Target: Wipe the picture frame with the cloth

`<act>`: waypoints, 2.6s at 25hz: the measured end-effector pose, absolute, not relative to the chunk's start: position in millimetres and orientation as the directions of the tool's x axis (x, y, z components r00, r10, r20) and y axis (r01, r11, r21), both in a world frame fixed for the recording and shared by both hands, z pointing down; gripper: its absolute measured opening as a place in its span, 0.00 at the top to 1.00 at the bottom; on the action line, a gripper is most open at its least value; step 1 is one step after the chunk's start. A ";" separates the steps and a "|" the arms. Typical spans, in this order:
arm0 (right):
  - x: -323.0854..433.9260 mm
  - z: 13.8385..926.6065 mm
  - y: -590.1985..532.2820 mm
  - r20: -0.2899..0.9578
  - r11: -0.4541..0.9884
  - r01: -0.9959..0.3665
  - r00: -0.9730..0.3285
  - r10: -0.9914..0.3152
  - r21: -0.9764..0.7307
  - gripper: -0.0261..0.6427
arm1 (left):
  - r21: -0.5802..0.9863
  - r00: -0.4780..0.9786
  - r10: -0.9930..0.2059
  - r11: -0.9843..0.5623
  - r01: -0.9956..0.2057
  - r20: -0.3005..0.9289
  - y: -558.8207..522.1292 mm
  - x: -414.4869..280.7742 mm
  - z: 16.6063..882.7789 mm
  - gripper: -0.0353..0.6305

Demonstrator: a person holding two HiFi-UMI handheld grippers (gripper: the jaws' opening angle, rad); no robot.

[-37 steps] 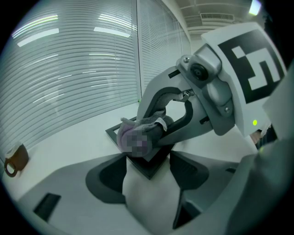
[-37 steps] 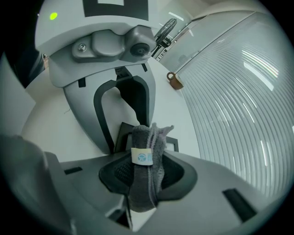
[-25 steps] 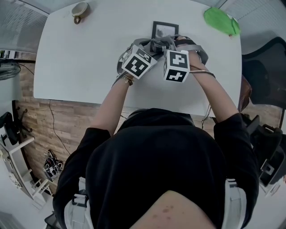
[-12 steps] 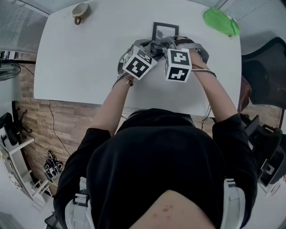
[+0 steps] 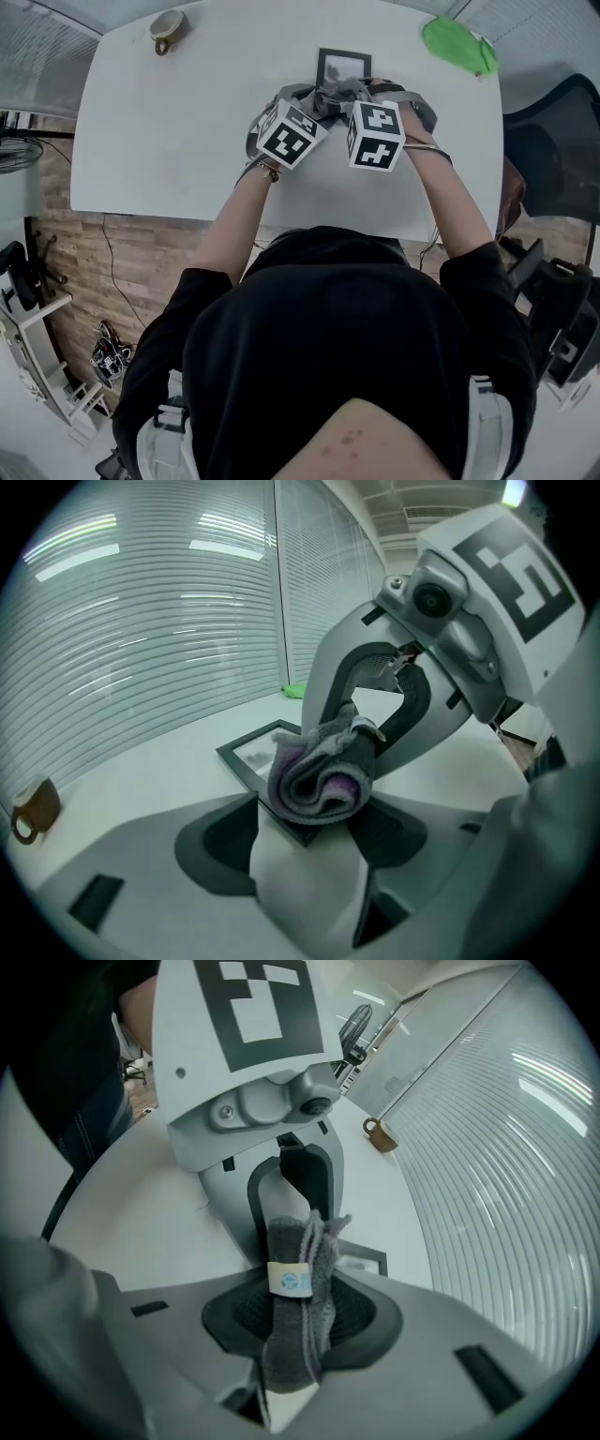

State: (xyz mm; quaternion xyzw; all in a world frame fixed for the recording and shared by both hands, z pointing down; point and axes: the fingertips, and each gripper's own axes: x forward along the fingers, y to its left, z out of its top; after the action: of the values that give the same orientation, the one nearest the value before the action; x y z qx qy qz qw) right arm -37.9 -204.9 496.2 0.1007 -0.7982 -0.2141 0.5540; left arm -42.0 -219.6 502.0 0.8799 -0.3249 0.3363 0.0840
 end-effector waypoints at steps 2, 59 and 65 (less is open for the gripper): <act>-39.0 494.3 -204.5 0.835 0.888 0.055 -0.371 -0.406 0.456 0.79 | -0.069 0.564 -0.514 -0.775 -0.628 0.646 -219.6 -43.3 500.8 0.48; 67.9 243.1 -155.1 -0.051 0.629 -0.762 -0.642 -0.765 0.150 0.79 | -0.143 0.632 -0.767 -0.642 -0.753 0.112 -150.2 -27.9 288.8 0.69; 68.5 242.3 -156.0 -0.053 0.656 -0.741 -0.667 -0.743 0.145 0.79 | -0.136 0.631 -0.768 -0.640 -0.756 0.105 -150.1 -20.7 284.5 0.75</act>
State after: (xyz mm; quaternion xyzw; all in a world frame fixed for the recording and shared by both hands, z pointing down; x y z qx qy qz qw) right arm 68.5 -156.0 242.3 0.4078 -0.9098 -0.0771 0.0052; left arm -20.7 -150.1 284.5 0.9023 -0.4225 0.0765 -0.0394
